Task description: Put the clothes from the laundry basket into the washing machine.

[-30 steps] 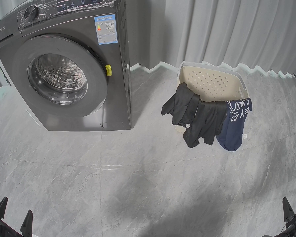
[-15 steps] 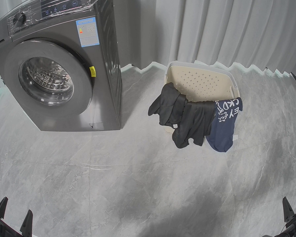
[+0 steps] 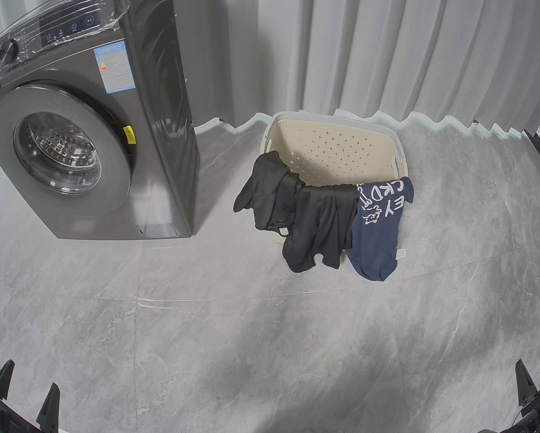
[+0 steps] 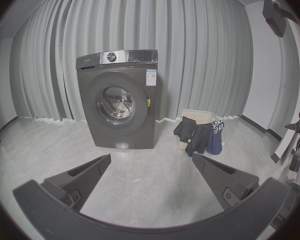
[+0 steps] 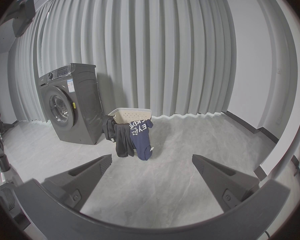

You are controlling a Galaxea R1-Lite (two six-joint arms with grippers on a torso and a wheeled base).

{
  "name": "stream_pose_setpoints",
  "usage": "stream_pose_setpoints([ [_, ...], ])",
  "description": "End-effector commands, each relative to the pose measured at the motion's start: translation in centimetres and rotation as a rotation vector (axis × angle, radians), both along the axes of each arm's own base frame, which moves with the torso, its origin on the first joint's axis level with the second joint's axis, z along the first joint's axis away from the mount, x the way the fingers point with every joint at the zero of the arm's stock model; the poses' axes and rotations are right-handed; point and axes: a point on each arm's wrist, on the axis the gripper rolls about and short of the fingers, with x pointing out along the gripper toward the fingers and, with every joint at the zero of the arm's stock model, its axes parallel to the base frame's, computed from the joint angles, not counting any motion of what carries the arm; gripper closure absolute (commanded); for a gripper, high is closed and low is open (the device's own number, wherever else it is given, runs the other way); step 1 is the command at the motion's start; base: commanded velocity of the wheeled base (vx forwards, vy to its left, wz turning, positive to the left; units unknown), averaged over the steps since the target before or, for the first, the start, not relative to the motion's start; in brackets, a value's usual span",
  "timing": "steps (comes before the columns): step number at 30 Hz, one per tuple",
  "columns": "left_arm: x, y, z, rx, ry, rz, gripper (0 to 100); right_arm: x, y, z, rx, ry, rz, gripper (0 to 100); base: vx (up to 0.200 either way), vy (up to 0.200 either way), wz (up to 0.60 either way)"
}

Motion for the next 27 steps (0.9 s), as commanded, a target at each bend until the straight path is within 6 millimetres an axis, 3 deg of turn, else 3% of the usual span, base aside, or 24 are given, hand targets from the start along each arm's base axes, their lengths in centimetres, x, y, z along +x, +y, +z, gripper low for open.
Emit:
stream_pose_setpoints([
  [1,0.06,0.00,-0.47,0.001,0.009,0.000,0,0.05,0.00,-0.51,0.000,0.007,0.000,0,0.000,-0.200,0.00],
  [14,0.06,0.00,-0.47,0.001,0.009,0.000,0,0.05,0.00,-0.51,0.000,0.007,0.000,0,0.000,-0.015,0.00],
  [27,0.06,0.00,-0.47,-0.001,0.009,0.000,0,0.05,0.00,-0.51,0.000,0.007,0.000,0,0.200,0.000,0.00],
])
